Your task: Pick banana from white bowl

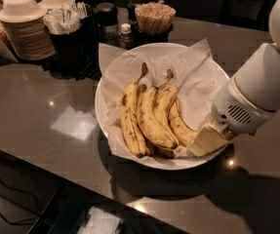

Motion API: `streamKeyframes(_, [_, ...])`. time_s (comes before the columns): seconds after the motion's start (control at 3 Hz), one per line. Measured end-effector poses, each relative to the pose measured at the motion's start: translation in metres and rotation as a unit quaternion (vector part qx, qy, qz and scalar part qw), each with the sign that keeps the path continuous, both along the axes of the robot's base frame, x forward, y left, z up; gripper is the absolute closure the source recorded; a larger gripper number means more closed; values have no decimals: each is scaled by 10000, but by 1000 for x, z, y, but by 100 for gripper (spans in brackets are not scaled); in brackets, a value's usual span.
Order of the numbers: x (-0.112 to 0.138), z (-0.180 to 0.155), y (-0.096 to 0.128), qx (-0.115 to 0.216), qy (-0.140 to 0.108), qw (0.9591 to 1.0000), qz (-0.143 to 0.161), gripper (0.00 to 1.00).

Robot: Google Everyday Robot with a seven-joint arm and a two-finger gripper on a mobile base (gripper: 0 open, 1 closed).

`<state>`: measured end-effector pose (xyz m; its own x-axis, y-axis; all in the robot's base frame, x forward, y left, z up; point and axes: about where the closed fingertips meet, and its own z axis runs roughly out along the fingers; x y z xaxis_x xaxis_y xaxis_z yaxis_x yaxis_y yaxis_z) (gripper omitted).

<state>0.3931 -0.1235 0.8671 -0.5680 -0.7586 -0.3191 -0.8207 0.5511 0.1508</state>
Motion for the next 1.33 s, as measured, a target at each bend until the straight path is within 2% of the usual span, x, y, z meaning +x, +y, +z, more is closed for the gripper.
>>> streamKeyframes(0.33, [-5, 21, -2, 341, -72, 9992, 207, 100])
streamKeyframes(0.67, [-9, 55, -2, 1013, -105, 9916, 793, 100])
streamKeyframes(1.0, [-11, 87, 2, 1915, -20, 9695, 1531, 100])
streamKeyframes(1.33, [3, 106, -6, 3005, -129, 9351, 1872, 100])
